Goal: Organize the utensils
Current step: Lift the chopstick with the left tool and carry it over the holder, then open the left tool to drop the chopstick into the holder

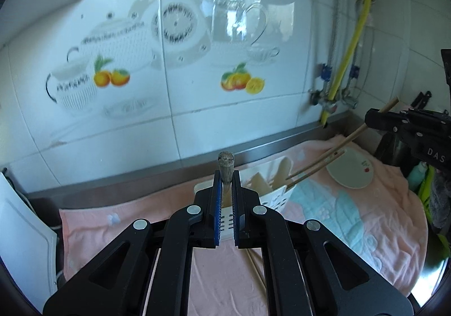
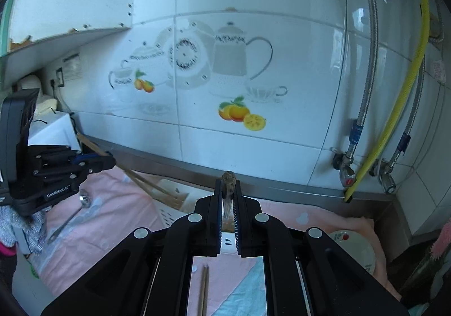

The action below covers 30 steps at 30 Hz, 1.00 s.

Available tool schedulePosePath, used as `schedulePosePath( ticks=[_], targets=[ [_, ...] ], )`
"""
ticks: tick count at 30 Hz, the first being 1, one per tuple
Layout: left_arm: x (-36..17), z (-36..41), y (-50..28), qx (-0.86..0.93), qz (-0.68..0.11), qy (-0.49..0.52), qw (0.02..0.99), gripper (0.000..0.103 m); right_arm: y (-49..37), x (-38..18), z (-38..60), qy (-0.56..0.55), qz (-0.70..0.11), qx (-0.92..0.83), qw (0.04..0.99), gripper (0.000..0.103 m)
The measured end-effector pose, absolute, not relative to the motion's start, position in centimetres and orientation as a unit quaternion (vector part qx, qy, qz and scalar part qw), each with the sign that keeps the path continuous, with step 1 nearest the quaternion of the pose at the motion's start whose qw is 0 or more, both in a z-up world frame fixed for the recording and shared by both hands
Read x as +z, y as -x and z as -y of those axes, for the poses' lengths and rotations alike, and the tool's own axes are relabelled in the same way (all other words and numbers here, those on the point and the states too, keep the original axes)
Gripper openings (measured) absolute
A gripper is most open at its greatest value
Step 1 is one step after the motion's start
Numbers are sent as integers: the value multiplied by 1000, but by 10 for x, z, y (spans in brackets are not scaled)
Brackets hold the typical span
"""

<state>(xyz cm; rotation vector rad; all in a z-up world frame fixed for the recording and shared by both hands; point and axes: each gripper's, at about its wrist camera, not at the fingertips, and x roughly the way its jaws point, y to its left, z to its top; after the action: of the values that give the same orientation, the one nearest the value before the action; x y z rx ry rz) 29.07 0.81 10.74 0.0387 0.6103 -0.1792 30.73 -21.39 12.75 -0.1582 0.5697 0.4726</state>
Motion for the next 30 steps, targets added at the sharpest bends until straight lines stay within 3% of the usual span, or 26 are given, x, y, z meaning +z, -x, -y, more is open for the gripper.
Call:
schedulePosePath(
  ticks=[18,22,27,30],
  targets=[
    [85,-11,-317,-86,-323,-1,943,7,-372,59,199,45,-364,212,906,8],
    [88,-13,-315,-85,-318,3,944,26,-368,62,203,39,-354,212,910,22],
    [96,-14,-301,-84,-304,6,949,27,-350,73,209,48,-330,208,919,30],
    [102,-16,-284,-84,-290,12,953,38,-331,82,216,53,-310,206,927,35]
  ],
)
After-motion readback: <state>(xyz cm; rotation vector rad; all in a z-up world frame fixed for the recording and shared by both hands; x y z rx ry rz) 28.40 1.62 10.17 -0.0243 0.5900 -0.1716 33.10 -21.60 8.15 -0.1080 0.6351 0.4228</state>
